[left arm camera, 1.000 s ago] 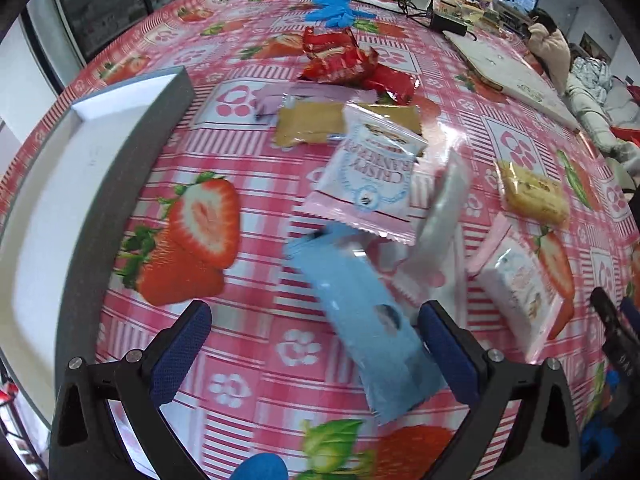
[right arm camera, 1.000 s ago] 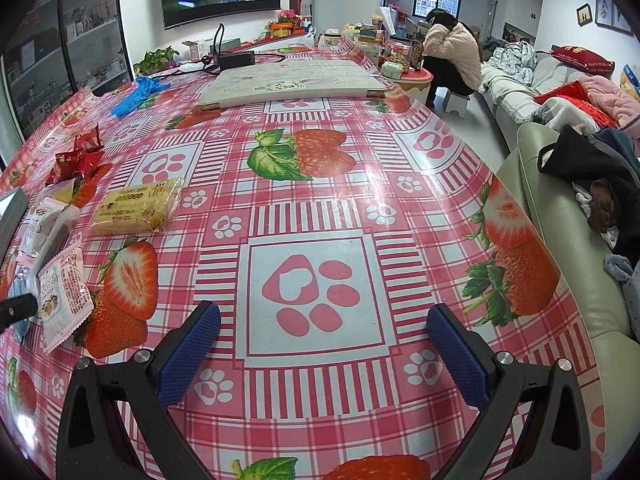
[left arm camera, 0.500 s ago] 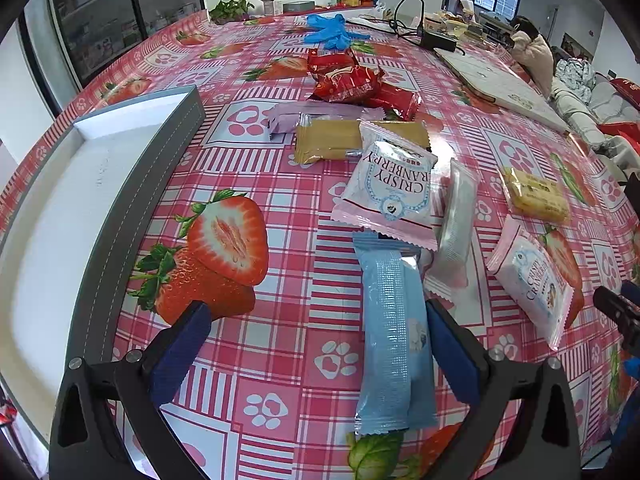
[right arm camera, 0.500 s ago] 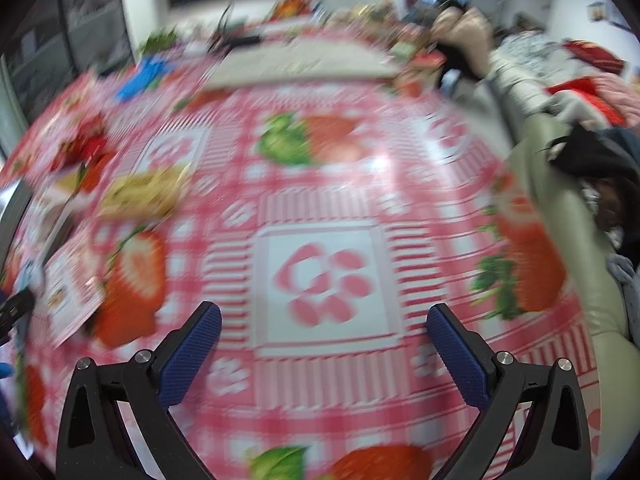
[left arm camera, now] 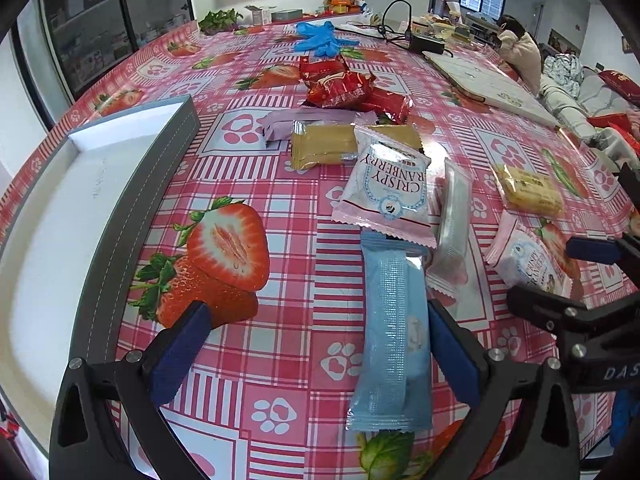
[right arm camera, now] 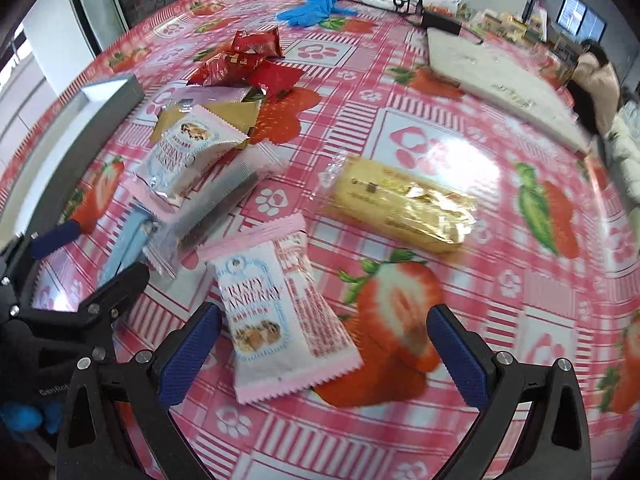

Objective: Organize snacks
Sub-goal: 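Move both tools toward the snack pile beside the white tray, then grasp the blue bar with the left tool while the right tool grasps the Crispy Cranberry packet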

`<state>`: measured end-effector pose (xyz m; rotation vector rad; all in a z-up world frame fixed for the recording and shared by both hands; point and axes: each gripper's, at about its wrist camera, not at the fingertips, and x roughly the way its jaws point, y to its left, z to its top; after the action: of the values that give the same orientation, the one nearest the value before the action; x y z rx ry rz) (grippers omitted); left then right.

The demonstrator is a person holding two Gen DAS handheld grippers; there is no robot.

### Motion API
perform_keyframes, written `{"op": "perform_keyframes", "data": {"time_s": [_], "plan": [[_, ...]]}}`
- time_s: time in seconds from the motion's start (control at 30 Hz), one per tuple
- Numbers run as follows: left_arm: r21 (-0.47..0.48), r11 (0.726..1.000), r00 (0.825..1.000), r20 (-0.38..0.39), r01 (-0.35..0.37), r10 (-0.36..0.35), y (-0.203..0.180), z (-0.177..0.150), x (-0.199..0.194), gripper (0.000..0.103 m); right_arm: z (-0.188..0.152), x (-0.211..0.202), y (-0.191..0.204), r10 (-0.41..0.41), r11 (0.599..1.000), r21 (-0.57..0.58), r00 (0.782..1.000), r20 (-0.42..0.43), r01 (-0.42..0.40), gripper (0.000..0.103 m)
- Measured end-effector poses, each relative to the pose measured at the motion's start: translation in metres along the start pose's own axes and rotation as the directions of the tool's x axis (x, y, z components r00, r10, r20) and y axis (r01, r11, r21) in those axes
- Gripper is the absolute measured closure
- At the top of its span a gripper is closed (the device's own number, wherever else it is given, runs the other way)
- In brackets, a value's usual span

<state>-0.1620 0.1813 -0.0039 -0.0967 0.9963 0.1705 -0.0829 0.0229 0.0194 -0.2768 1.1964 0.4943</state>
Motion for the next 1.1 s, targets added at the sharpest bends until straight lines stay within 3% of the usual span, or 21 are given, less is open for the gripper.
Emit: {"op": "perform_keyframes", "data": {"time_s": [0.37,0.83,0.9,1.03,1.1], "plan": [[0.016,1.0,0.998,0.057,0.01,-0.011,0.001,-0.006,-0.002,0.0,-0.012,-0.004,0.0,-0.018,1.0,-0.014,0.995,0.097,0.019,0.0],[0.012,1.0,0.999,0.053,0.01,-0.011,0.002,-0.006,-0.002,0.0,0.001,0.004,-0.002,-0.023,1.0,-0.015,0.999,0.03,0.023,0.0],[0.017,1.0,0.999,0.032,0.009,-0.01,0.002,-0.004,-0.001,0.0,0.005,0.006,-0.002,-0.026,1.0,-0.008,1.0,0.009,0.026,0.0],[0.027,1.0,0.996,-0.087,0.01,-0.008,0.001,0.009,0.004,0.0,0.008,0.007,-0.004,-0.035,0.999,0.008,0.999,-0.018,0.036,0.001],[0.038,0.999,0.992,-0.123,0.019,-0.015,-0.002,0.015,0.005,0.006,0.008,0.006,-0.003,-0.038,0.999,0.013,0.999,-0.019,0.038,0.006]]}}
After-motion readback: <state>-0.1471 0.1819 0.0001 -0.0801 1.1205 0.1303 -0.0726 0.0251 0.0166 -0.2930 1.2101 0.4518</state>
